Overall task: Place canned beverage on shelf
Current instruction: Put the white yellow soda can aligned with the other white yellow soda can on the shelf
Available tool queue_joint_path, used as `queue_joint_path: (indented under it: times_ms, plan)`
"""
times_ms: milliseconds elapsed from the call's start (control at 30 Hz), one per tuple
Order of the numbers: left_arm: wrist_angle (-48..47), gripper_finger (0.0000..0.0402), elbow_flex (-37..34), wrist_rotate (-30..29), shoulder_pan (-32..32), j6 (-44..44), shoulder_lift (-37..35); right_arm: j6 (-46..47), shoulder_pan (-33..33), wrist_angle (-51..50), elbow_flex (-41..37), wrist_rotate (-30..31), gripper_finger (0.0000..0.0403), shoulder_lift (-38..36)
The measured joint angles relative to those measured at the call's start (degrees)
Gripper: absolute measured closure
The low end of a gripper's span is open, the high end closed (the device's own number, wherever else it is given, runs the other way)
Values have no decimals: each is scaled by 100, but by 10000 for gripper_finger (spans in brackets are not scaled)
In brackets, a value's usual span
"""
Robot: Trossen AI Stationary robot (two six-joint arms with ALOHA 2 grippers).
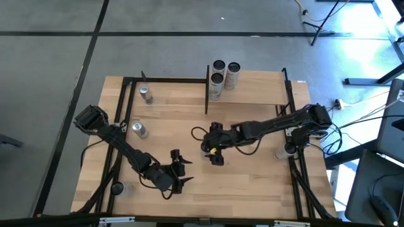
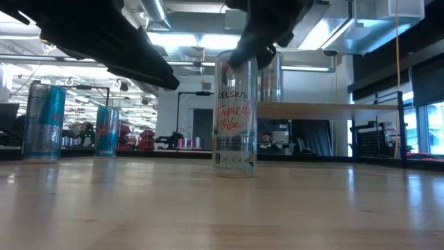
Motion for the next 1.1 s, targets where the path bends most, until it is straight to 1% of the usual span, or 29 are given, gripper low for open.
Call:
queue_joint_path:
  times_ms: [100,167,233,367,400,467,567,667,767,833,1033,1100]
  plan:
    - [2,115,0,-8,4,0,0,-17,-5,28,-101,96,24,4]
    - [2,115,0,-8,4,0,0,-33,-5,111,-160,96,50,2]
    - [2,115,0,-10,4,0,0,-106,-7,189,-218,81,86,2]
    - [4,115,0,-8,4,0,0,-283,-3,331,-227,80,176,2]
    - [4,115,0,-10,4,1,0,-350,9,330,-221,66,192,-3]
    - [4,115,0,-10,4,1,0,-449,30,189,-195,16,195,-87]
    - [2,115,0,-10,4,0,0,-446,30,4,-148,42,195,-432]
    - [2,115,0,-11,4,-9,0,-420,30,-82,-109,45,195,-943]
    - [12,115,0,-10,4,-14,0,-400,28,-461,-109,54,195,-1448]
    - [35,115,0,-10,4,-24,0,-407,-4,-693,-117,176,195,-1764]
    - [42,115,0,-12,4,-22,0,-610,-329,-1563,-115,546,195,-2666]
    - [51,115,0,-17,4,5,0,-782,-528,-1715,-115,552,195,-2917]
